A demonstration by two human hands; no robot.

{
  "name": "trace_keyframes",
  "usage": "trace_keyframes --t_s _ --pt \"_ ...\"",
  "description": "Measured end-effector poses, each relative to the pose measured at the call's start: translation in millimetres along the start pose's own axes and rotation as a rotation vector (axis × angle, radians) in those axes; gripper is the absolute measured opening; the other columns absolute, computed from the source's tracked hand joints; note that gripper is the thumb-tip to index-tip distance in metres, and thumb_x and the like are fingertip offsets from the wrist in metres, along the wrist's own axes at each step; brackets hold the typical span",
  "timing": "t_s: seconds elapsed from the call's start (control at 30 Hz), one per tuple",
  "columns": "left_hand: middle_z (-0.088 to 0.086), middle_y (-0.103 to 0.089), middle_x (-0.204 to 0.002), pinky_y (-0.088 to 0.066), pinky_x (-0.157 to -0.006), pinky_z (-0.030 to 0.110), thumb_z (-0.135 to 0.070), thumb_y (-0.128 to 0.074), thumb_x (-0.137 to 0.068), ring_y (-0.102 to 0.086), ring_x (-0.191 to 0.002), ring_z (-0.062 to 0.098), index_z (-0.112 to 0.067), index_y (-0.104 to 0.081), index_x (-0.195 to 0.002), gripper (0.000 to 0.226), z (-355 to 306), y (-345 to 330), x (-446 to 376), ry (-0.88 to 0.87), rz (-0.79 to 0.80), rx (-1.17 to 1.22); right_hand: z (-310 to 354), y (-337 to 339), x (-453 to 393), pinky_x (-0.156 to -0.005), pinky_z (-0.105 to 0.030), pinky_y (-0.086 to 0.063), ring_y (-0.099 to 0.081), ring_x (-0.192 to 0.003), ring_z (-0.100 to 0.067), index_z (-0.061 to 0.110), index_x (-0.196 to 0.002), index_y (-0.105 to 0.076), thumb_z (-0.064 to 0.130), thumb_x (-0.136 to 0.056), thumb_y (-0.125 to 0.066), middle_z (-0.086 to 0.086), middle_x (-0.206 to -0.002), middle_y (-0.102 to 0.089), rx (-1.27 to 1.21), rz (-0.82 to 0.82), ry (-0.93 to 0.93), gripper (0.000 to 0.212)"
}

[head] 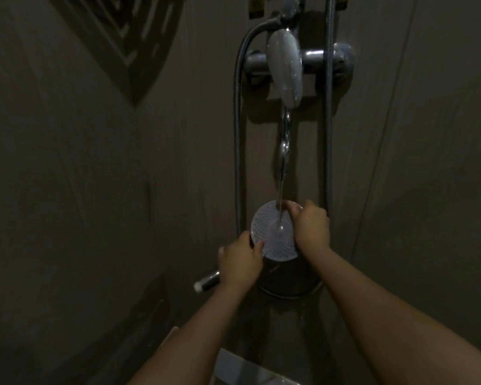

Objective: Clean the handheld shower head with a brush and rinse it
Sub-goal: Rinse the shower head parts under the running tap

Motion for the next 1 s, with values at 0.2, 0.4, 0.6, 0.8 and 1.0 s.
trace_keyframes --t_s 0.2,0.4,0.6,0.8,1.0 --pt "0.002 -0.026 -0.155 0.001 -0.116 0.052 -0.047 -0.024 -0.097 -0.016 -0.145 0.021 -0.026 -0.034 -0.143 0.052 11.8 -2.4 11.5 -0.04 -0.086 -0.37 -24.9 0.4 10.8 -0.052 -0.025 -0.031 -0.053 -0.078 -0.022 -0.006 -0.097 -0.059 0.034 -0.096 -0.048 -0.015 -0.087 -0.057 -0.159 -0.072 -0.205 0.042" --pt "0.005 0.001 -0.16 -0.001 -0.118 0.047 -0.049 -0.057 -0.085 -0.005 -0.148 0.026 -0.018 -0.016 -0.15 0.083 31.4 20.4 8.7 0.307 -0.315 0.177 -38.6 -5.6 16.3 -0.063 -0.028 -0.037 -0.057 -0.082 -0.025 -0.004 -0.099 -0.059 0.033 -0.098 -0.043 -0.018 -0.093 -0.06 -0.295 -0.164 -0.326 0.04" --pt "0.011 -0.03 -0.152 -0.033 -0.113 0.042 -0.006 -0.064 -0.085 -0.042 -0.133 0.028 -0.028 0.004 -0.151 0.098 27.2 12.0 -14.1 0.624 -0.424 1.325 -49.5 -27.2 35.6 -0.077 -0.032 -0.039 -0.057 -0.103 -0.032 -0.001 -0.115 -0.053 0.024 -0.102 -0.034 -0.02 -0.113 -0.06 -0.36 -0.069 -0.462 0.035" --pt "0.014 -0.064 -0.107 -0.053 -0.066 0.035 -0.01 -0.063 -0.084 -0.063 -0.086 0.023 -0.007 -0.057 -0.115 0.031 -1.3 1.6 -3.8 0.695 0.001 1.513 -49.2 -63.4 50.5 -0.097 -0.044 -0.047 -0.056 -0.112 -0.032 0.003 -0.121 -0.055 0.031 -0.101 -0.033 -0.018 -0.122 -0.058 -0.486 0.128 -0.567 0.04" --pt "0.012 -0.065 -0.083 -0.051 -0.062 0.029 -0.002 -0.06 -0.083 -0.064 -0.073 0.022 -0.008 -0.062 -0.087 0.008 -7.6 8.4 -8.9 0.554 0.038 1.368 -28.3 -50.5 51.5 -0.106 -0.045 -0.036 -0.039 -0.13 -0.029 0.013 -0.139 -0.038 0.047 -0.095 -0.039 -0.01 -0.144 -0.031 0.144 0.092 -0.014 0.056"
Point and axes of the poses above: each hand's wrist, its own x-axis away from the middle knuckle, its own y-axis out of the back of the hand, z = x × y, the point moved 3 cm from there along -x, towards the middle knuckle
